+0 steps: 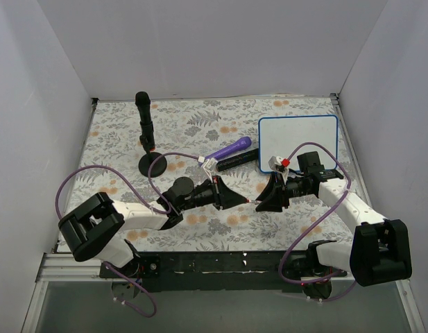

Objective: Write a sentence on the whiteboard
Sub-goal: Open the pen cap from the whiteboard marker.

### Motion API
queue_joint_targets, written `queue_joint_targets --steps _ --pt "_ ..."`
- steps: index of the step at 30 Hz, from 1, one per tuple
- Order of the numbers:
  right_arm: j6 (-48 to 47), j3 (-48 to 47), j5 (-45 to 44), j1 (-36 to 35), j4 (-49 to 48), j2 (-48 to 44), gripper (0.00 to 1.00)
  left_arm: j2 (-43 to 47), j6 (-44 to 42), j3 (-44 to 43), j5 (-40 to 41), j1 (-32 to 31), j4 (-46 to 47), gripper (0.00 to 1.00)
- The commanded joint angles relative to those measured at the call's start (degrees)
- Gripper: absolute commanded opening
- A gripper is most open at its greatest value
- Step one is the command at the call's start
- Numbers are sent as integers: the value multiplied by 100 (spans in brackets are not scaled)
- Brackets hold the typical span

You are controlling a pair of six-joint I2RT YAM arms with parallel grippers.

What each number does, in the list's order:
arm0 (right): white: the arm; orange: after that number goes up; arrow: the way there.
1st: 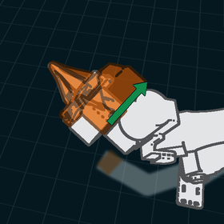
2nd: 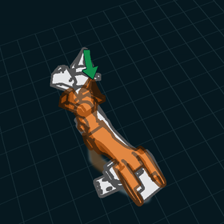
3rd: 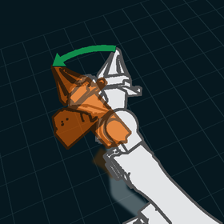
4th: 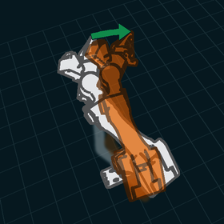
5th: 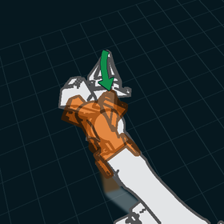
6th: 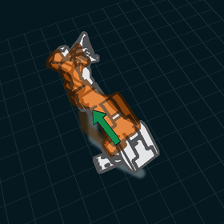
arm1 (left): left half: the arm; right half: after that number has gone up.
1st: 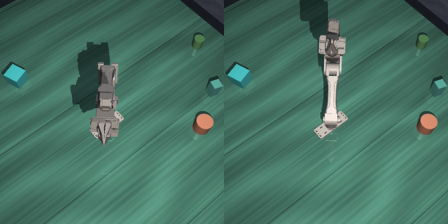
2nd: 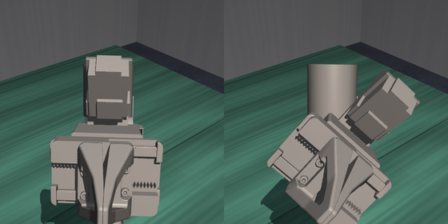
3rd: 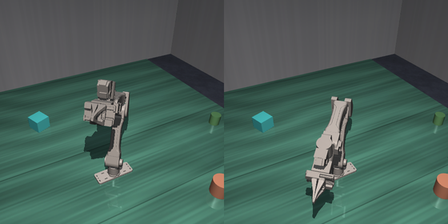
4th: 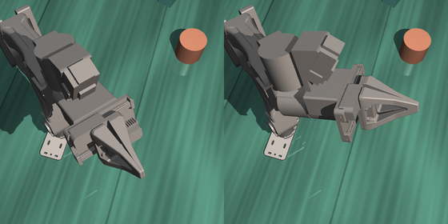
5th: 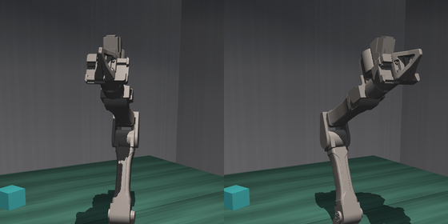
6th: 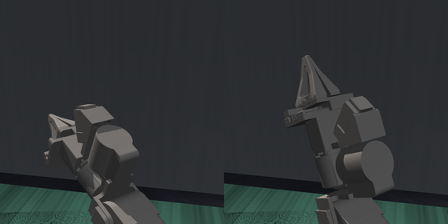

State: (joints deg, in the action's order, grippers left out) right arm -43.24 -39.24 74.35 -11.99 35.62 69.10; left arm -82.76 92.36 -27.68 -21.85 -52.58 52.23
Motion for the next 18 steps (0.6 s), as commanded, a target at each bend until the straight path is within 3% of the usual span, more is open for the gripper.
queue_joint_targets --steps 1,12,15,16,18 --pt "114 -75 229 30 -151 33 43 -47 28 17 189 -68 349 0" --pt "176 -75 221 21 -169 68 36 -126 81 52 321 -86 499 0" --pt "193 -75 221 21 -160 86 25 -170 98 52 313 -95 534 0" --pt "202 -75 238 39 -152 86 2 -179 98 52 313 -86 552 0" --pt "28 -170 212 21 -47 95 1 -162 90 70 278 -95 569 0"
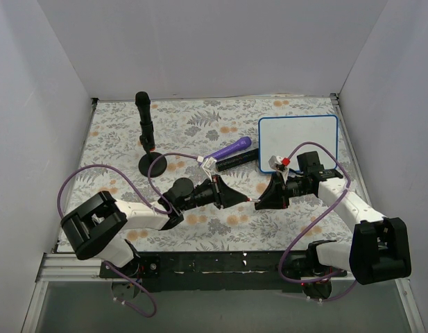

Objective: Write a sentence on the whiteboard
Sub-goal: Open the pen cap from the whiteboard marker, then pick up the whiteboard from the whiteboard stand.

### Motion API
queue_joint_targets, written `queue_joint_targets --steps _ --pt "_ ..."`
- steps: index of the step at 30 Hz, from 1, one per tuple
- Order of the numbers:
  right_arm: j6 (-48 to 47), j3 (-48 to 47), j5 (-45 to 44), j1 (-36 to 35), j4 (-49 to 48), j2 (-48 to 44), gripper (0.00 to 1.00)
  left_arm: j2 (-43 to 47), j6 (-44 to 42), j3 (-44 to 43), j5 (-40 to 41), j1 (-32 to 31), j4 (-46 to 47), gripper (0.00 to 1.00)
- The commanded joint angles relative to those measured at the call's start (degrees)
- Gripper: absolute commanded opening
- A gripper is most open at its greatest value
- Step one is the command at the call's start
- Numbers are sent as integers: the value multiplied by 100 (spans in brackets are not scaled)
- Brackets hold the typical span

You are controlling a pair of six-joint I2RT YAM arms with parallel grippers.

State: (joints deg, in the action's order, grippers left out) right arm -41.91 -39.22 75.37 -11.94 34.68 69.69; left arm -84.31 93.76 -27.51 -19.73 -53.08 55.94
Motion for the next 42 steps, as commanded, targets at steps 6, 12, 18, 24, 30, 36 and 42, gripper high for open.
queue_joint_targets --steps 6,12,18,24,30,36,42 --pt "-1536 -577 -154 201 1319 44 1 1044 -963 447 310 25 -800 0" --pt "-2945 -727 -207 280 2342 27 1 2901 -1369 1335 672 447 -2155 0" --pt "-1324 -508 -821 421 662 -289 1 3800 -441 1827 1698 571 -3464 0" --pt "701 204 -1596 825 -1225 -1212 1 3098 521 1776 2964 623 -4494 0" --pt "737 117 -1631 975 -1130 -1089 1 2324 363 1073 3721 659 -5556 10" --pt "737 117 -1649 984 -1112 -1107 1 1734 468 545 4267 667 -6314 36" --pt "763 90 -1771 1010 -1121 -1142 1 2199 -56 334 4135 667 -6376 67"
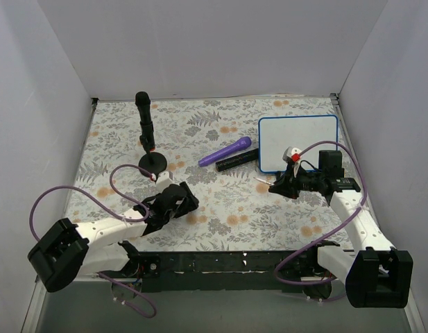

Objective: Write a sentence on the whiteboard
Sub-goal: Pick up the whiteboard from the whiteboard stand.

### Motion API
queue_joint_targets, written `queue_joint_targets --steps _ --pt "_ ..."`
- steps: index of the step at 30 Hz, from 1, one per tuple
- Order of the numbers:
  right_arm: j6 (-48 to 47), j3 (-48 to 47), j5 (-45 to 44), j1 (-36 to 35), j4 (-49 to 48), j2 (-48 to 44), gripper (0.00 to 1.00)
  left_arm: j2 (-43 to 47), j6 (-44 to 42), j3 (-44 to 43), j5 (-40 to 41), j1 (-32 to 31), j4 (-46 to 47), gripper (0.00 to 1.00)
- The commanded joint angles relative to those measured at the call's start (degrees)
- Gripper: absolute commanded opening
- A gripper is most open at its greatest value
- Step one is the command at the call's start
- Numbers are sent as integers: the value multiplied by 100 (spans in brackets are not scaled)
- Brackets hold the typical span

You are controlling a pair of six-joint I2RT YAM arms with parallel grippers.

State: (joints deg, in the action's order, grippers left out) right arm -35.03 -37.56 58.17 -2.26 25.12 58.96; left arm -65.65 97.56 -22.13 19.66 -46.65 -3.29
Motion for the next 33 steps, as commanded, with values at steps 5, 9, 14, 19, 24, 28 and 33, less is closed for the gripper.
queue_joint_targets --steps 5,9,14,19,24,28,33 --pt "242 -102 -174 191 -218 -183 1 580 -1456 -625 -617 33 -104 93" --pt "461 -111 -534 560 -342 -280 1 -146 -2381 -1509 -2109 147 644 98" --pt "558 -111 -728 964 -359 -341 1 -1931 -3022 -3294 -3914 692 1329 98" --pt "470 -102 -676 1166 -306 -324 1 -4082 -2849 -5472 -5388 1254 1760 98" --pt "427 -102 -562 1202 -298 -262 1 -5510 -1961 -6706 -6254 1527 2710 98" --pt "409 -120 -483 1193 -280 -192 1 -6433 -1706 -7638 -6614 1554 2763 98" --pt "391 -164 -412 1193 -245 -95 1 -7302 -1038 -8287 -6966 1545 3484 90"
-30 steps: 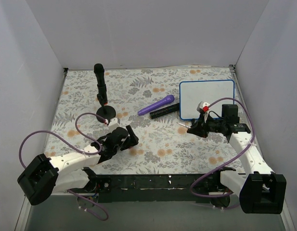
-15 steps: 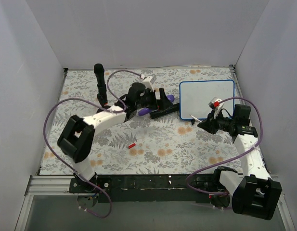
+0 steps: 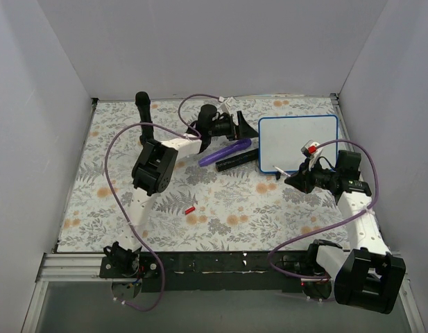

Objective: Write a sentence on the whiteboard
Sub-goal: Pick up the whiteboard from the whiteboard stand.

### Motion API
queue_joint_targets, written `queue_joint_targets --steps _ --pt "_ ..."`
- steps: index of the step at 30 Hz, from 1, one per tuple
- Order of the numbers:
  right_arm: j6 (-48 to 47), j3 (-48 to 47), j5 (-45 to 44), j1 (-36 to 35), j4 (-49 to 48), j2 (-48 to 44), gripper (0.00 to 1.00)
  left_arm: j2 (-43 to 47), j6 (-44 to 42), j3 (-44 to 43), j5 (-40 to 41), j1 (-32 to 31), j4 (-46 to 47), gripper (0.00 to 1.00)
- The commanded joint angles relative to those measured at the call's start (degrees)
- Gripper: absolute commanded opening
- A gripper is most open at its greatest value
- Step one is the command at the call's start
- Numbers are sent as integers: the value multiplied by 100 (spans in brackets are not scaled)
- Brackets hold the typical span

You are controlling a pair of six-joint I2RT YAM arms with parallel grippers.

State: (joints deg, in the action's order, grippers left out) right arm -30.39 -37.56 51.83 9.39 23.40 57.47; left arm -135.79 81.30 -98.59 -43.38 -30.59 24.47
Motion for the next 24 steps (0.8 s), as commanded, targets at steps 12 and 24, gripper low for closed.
queue_joint_targets --steps 12,24 --pt "-90 -181 257 19 -55 159 1 -1389 1248 -1910 -796 -360 1104 52" --pt "-107 -190 266 19 -37 141 1 -1373 1231 -2016 -427 -448 1359 0"
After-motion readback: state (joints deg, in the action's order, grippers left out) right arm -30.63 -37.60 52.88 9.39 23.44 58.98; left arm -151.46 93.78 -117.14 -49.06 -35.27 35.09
